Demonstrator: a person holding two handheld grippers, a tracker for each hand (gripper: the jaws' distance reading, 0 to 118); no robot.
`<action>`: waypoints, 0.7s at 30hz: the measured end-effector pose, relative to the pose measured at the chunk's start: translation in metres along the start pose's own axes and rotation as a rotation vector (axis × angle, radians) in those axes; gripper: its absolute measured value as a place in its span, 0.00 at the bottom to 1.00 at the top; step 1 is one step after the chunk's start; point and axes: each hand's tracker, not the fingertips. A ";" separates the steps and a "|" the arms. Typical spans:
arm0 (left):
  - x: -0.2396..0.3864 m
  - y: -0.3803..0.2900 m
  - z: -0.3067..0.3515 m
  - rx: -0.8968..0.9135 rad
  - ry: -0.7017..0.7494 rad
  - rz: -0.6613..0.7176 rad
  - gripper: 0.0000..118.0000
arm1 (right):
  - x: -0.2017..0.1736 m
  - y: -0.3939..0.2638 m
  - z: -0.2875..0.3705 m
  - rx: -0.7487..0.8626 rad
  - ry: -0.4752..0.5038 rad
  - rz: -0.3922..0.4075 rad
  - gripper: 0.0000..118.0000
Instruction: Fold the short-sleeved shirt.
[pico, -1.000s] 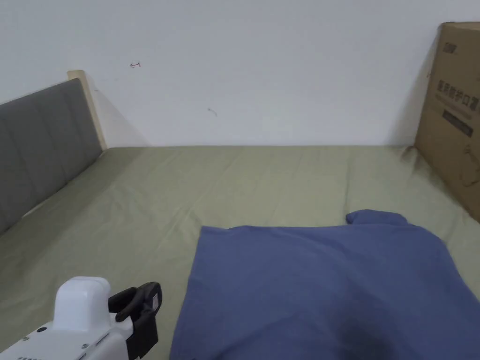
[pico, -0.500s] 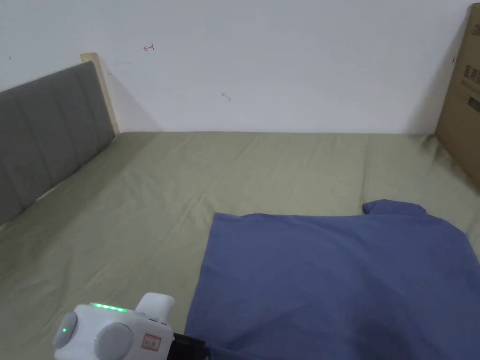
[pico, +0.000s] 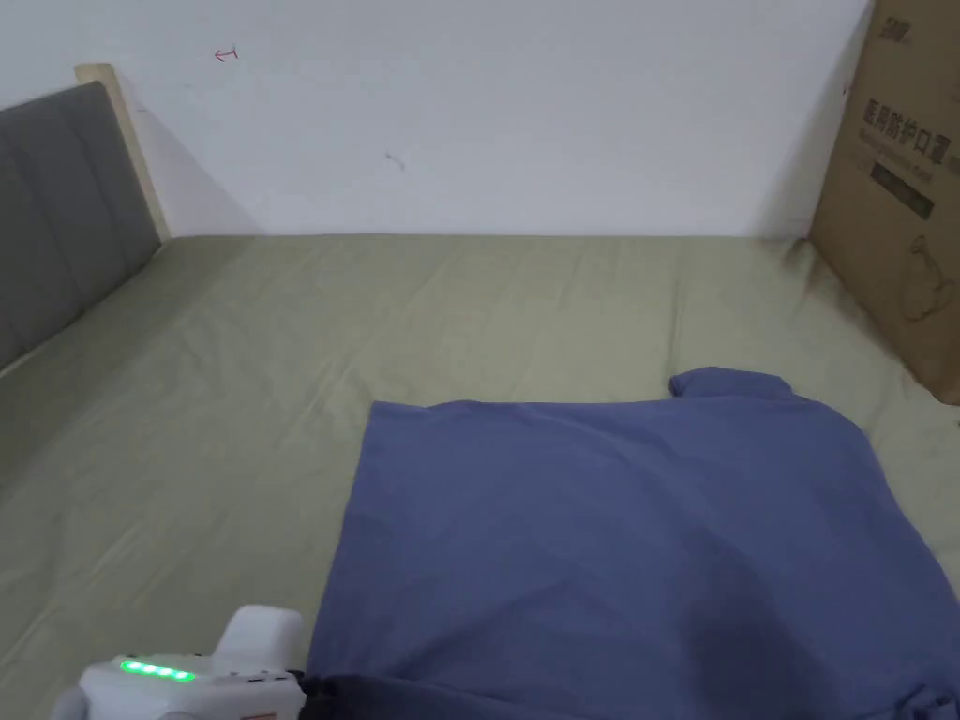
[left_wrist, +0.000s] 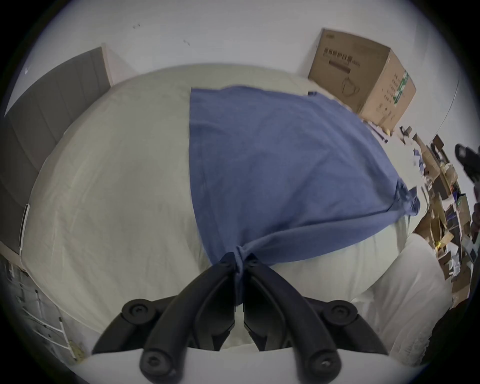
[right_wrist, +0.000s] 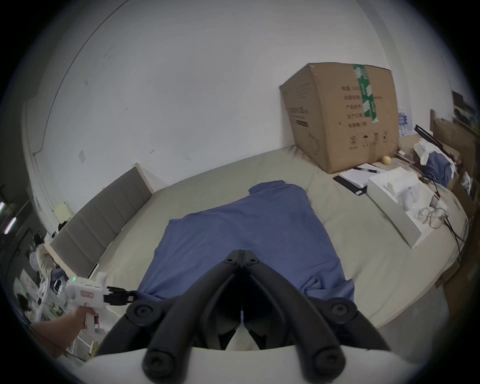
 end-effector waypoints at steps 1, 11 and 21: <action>0.001 -0.002 0.007 0.048 -0.007 0.015 0.03 | 0.010 0.000 -0.002 -0.004 -0.018 0.000 0.00; 0.021 -0.004 0.035 0.205 0.022 -0.038 0.03 | 0.134 -0.050 -0.076 -0.583 -0.202 -0.027 0.96; 0.031 -0.003 0.036 0.167 0.047 -0.020 0.03 | 0.148 -0.085 -0.098 -0.636 -0.252 0.106 0.53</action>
